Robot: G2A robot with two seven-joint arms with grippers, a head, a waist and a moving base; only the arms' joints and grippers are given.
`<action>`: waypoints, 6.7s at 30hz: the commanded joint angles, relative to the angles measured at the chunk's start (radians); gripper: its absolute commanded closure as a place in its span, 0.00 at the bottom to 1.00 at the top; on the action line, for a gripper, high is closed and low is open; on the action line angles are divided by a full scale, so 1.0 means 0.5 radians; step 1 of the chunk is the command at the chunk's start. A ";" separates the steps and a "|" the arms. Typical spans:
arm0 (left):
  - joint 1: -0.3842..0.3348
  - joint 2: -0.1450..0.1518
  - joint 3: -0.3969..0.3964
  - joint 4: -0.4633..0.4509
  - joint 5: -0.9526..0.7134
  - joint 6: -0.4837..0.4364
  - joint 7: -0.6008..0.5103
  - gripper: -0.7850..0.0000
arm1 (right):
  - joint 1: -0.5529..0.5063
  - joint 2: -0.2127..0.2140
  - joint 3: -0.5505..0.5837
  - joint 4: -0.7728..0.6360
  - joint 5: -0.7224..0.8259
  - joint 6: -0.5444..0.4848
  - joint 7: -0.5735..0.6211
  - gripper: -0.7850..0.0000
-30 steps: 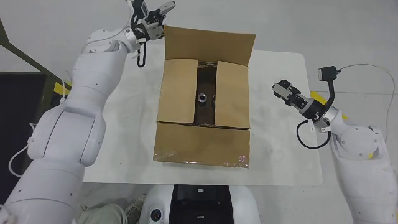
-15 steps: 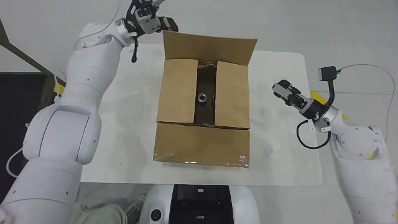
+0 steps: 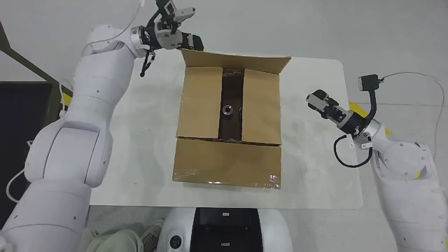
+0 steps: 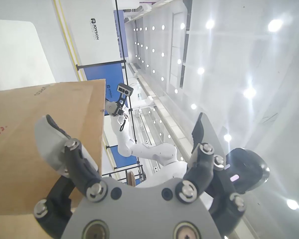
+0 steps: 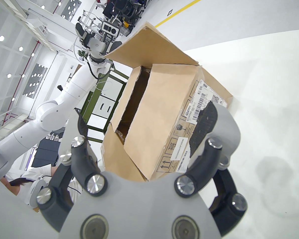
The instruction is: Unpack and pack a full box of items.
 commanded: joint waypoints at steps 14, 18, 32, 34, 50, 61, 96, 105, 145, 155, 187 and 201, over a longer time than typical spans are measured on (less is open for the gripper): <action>0.155 0.158 0.261 -0.372 -0.019 0.121 0.001 0.00 | 0.000 0.000 0.000 0.000 0.000 0.000 0.000 0.00; 0.167 0.208 0.358 -0.405 0.026 0.086 0.001 0.00 | 0.000 0.000 0.000 0.000 0.000 0.000 0.000 0.00; 0.178 0.295 0.616 -0.415 -0.060 0.023 0.001 0.00 | 0.000 0.000 0.000 0.000 0.000 0.000 0.000 0.00; 0.171 0.298 0.642 -0.405 -0.080 0.024 0.001 0.00 | 0.000 0.000 0.000 0.000 0.000 0.000 0.000 0.00; 0.096 0.296 0.762 -0.291 -0.076 -0.007 0.001 0.00 | 0.000 0.000 0.000 0.000 0.000 0.000 0.000 0.00; 0.096 0.296 0.762 -0.291 -0.076 -0.007 0.001 0.00 | 0.000 0.000 0.000 0.000 0.000 0.000 0.000 0.00; 0.096 0.296 0.762 -0.291 -0.076 -0.007 0.001 0.00 | -0.388 0.050 0.135 -0.245 0.310 0.505 0.378 0.00; 0.096 0.296 0.762 -0.291 -0.076 -0.007 0.001 0.00 | -0.562 0.069 0.104 -0.366 0.276 0.580 0.495 0.00; 0.096 0.296 0.762 -0.291 -0.076 -0.007 0.001 0.00 | -0.533 0.082 -0.191 -0.483 0.811 0.562 0.572 0.00; 0.096 0.296 0.762 -0.291 -0.076 -0.007 0.001 0.00 | -0.385 0.082 -0.224 -0.422 0.706 0.491 0.407 0.00; 0.096 0.296 0.762 -0.291 -0.076 -0.007 0.001 0.00 | 0.195 0.033 -0.504 0.161 0.550 0.316 0.068 0.00; 0.096 0.296 0.762 -0.291 -0.076 -0.007 0.001 0.00 | 0.146 0.049 -0.455 -0.008 0.464 0.319 0.044 0.00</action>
